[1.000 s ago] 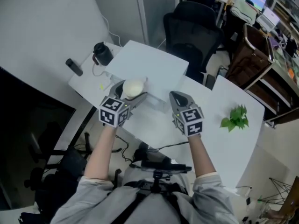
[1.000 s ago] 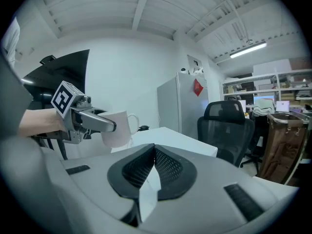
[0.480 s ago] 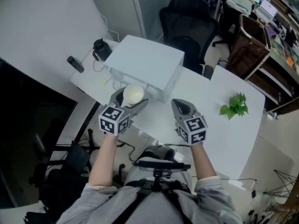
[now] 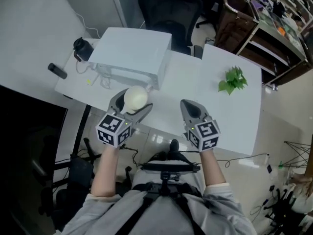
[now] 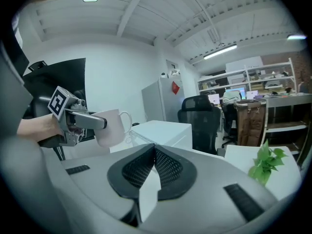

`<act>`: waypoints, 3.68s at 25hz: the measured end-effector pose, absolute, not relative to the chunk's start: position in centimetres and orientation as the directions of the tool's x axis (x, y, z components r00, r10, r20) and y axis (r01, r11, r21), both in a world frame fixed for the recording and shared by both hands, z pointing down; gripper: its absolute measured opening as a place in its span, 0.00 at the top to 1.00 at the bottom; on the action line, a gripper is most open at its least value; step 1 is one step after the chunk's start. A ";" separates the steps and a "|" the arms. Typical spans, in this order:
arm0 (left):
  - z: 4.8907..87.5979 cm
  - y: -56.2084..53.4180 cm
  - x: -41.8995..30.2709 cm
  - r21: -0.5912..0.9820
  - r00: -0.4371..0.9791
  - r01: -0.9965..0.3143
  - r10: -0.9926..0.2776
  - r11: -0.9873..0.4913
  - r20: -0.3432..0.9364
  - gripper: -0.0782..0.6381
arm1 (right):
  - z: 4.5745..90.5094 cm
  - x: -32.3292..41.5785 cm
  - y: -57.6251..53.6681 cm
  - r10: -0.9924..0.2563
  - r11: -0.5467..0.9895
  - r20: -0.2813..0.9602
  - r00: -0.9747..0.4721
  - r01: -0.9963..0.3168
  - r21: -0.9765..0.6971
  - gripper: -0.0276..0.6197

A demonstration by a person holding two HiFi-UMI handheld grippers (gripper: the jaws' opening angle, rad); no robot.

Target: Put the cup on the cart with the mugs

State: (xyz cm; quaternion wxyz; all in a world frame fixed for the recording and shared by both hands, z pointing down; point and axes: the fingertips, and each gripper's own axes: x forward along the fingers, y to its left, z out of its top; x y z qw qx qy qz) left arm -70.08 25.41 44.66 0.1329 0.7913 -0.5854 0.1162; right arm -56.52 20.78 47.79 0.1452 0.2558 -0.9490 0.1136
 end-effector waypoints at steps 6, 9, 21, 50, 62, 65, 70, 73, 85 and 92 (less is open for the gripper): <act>45.7 26.7 -66.2 0.097 0.414 -0.908 -0.841 -0.408 0.348 0.29 | 47.4 -50.6 23.1 -0.588 0.737 0.338 -0.735 -0.659 -0.151 0.98; 45.3 26.0 -62.5 0.100 0.487 -0.868 -0.796 -0.487 0.359 0.29 | 47.0 -45.9 23.4 -0.657 0.661 0.348 -0.669 -0.733 -0.161 0.98; 44.7 25.9 -45.0 0.086 0.717 -0.663 -0.598 -0.743 0.358 0.29 | 45.8 -27.6 27.0 -0.850 0.383 0.328 -0.412 -0.911 -0.152 0.98; 44.6 32.6 1.7 0.064 0.876 -0.341 -0.292 -0.938 0.384 0.29 | 45.5 16.8 39.1 -0.963 0.034 0.261 -0.072 -0.989 -0.146 0.98; 46.7 27.7 14.2 0.088 0.914 -0.164 -0.118 -0.982 0.388 0.29 | 47.3 25.5 34.5 -0.954 -0.124 0.290 0.075 -0.981 -0.152 0.98; 46.7 25.5 17.1 0.092 0.921 -0.138 -0.093 -0.986 0.379 0.29 | 47.1 27.6 32.3 -0.949 -0.136 0.302 0.090 -0.981 -0.137 0.98; 46.1 22.2 20.8 0.091 0.930 -0.086 -0.047 -0.992 0.363 0.29 | 46.5 30.7 28.8 -0.943 -0.161 0.310 0.121 -0.981 -0.107 0.98; 45.9 20.5 22.3 0.087 0.932 -0.072 -0.036 -0.994 0.361 0.29 | 46.3 31.8 26.8 -0.942 -0.167 0.311 0.127 -0.980 -0.105 0.98; 47.0 13.2 32.4 0.115 0.927 -0.119 -0.068 -0.986 0.369 0.29 | 47.0 41.8 18.4 -0.942 -0.113 0.329 0.071 -0.987 -0.112 0.98; 47.4 5.9 40.9 0.121 0.912 -0.237 -0.177 -0.964 0.370 0.29 | 46.9 50.9 11.0 -0.944 -0.019 0.328 -0.022 -0.993 -0.120 0.98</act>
